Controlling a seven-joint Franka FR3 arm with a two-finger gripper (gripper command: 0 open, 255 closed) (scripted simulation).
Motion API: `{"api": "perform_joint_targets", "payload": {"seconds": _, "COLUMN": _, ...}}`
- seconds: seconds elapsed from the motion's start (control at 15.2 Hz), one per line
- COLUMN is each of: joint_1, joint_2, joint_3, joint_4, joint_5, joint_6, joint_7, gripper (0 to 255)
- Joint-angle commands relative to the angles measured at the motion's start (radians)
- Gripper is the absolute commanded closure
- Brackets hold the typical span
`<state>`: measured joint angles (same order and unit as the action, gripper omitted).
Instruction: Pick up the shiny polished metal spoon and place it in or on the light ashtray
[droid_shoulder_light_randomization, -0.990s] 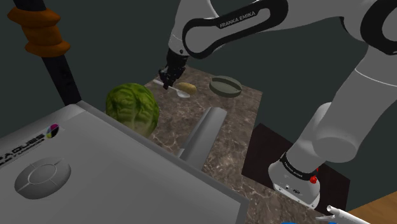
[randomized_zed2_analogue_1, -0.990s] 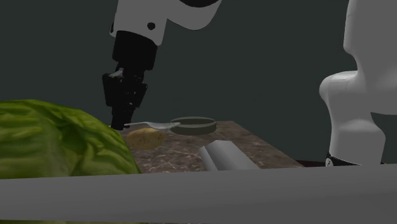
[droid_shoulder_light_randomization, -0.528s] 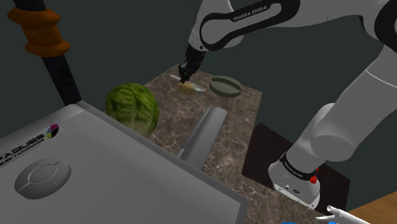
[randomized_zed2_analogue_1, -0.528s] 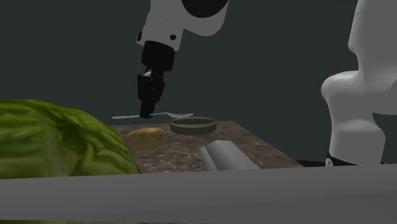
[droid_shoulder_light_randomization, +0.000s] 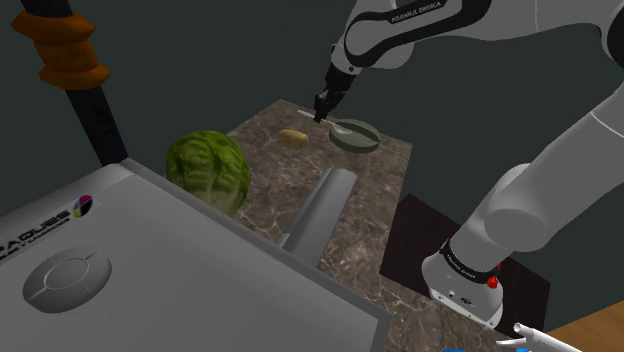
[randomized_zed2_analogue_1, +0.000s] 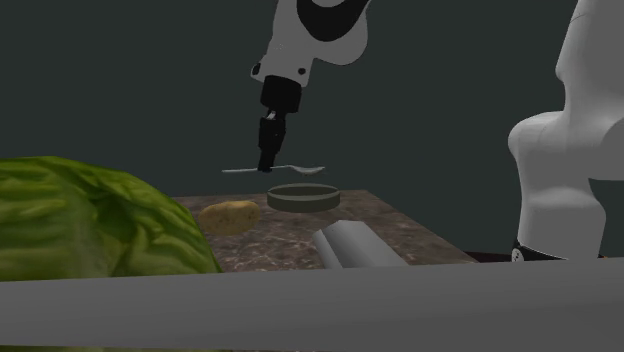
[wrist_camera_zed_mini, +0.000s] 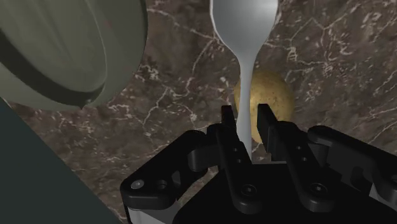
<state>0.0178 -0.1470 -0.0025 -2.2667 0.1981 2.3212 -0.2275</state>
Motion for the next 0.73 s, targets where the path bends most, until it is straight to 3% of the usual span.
{"api": "perform_joint_targets", "payload": {"seconds": 0.0, "joint_1": -0.018, "joint_2": -0.008, "joint_3": -0.027, "joint_4": -0.002, "joint_5": 0.005, "joint_6": -0.013, "joint_7": -0.049, "gripper": 255}}
{"api": "perform_joint_targets", "payload": {"seconds": 0.66, "joint_1": -0.121, "joint_2": -0.004, "joint_3": -0.184, "joint_4": 0.030, "joint_5": 0.023, "joint_6": -0.087, "joint_7": -0.311, "gripper": 255}}
